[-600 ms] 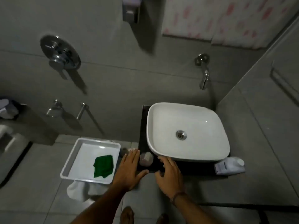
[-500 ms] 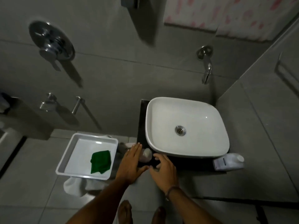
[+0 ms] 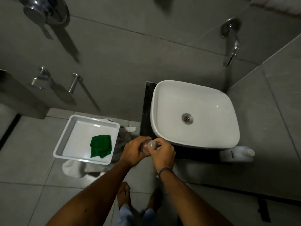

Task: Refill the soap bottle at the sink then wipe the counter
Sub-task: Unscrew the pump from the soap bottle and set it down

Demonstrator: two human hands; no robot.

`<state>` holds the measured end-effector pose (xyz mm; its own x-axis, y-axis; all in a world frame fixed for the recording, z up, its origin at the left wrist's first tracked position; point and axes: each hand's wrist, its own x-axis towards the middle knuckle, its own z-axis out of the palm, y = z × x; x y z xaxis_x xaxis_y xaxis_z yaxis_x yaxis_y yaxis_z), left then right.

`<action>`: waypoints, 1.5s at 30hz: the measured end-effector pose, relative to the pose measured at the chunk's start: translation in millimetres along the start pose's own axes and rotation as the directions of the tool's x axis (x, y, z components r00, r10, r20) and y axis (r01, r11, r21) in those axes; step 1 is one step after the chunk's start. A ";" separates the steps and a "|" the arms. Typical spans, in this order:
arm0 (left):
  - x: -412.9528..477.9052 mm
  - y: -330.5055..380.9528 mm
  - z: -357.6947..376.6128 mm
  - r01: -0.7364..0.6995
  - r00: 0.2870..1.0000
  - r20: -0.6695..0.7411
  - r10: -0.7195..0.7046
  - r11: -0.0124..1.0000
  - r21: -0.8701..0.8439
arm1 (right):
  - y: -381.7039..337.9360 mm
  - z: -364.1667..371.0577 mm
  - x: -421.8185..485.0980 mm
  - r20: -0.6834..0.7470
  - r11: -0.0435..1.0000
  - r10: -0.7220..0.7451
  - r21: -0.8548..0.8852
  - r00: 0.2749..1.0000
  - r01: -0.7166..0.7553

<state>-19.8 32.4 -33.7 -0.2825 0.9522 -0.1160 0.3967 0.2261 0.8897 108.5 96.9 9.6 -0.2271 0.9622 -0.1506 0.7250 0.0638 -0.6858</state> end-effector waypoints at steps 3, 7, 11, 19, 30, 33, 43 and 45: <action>1.5 -2.3 2.3 -0.036 0.999 -0.015 0.036 0.999 -0.007 | 7.0 0.3 7.0 0.034 0.994 -0.109 0.017 0.993 0.108; 0.5 -3.2 4.3 -0.058 0.997 -0.055 0.057 0.998 -0.008 | 17.1 -3.7 8.8 0.118 0.981 -0.191 0.067 0.974 0.184; 0.5 -4.7 4.6 -0.073 0.996 -0.046 0.072 0.997 -0.007 | 12.7 -1.2 3.7 0.110 0.984 -0.060 0.171 0.992 0.040; 1.5 -5.0 7.1 -0.042 0.996 -0.079 0.043 0.999 0.017 | 24.6 1.5 3.9 0.046 0.969 -0.015 0.248 0.999 0.003; -1.2 -4.4 5.6 -0.100 0.992 -0.075 0.101 0.995 0.015 | 7.8 2.7 3.1 0.086 0.978 -0.096 0.192 0.992 0.078; -2.7 -2.1 4.9 -0.088 0.995 -0.055 0.088 0.996 0.003 | 7.2 -5.6 0.0 0.152 0.971 -0.103 0.229 0.983 0.066; -8.5 1.5 5.9 -0.041 0.995 -0.089 0.043 0.999 0.020 | -9.0 11.3 -19.9 -0.126 0.935 0.167 0.336 0.978 -0.116; -8.6 2.3 4.5 -0.038 0.996 -0.083 0.038 0.999 0.011 | -5.0 10.4 -22.4 -0.101 0.935 0.118 0.346 0.988 -0.077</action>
<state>-12.6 25.7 -32.7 -0.3383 0.9400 -0.0448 0.4169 0.1923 0.8884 103.2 72.3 9.0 -0.0732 0.9847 -0.1583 0.4707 -0.1058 -0.8759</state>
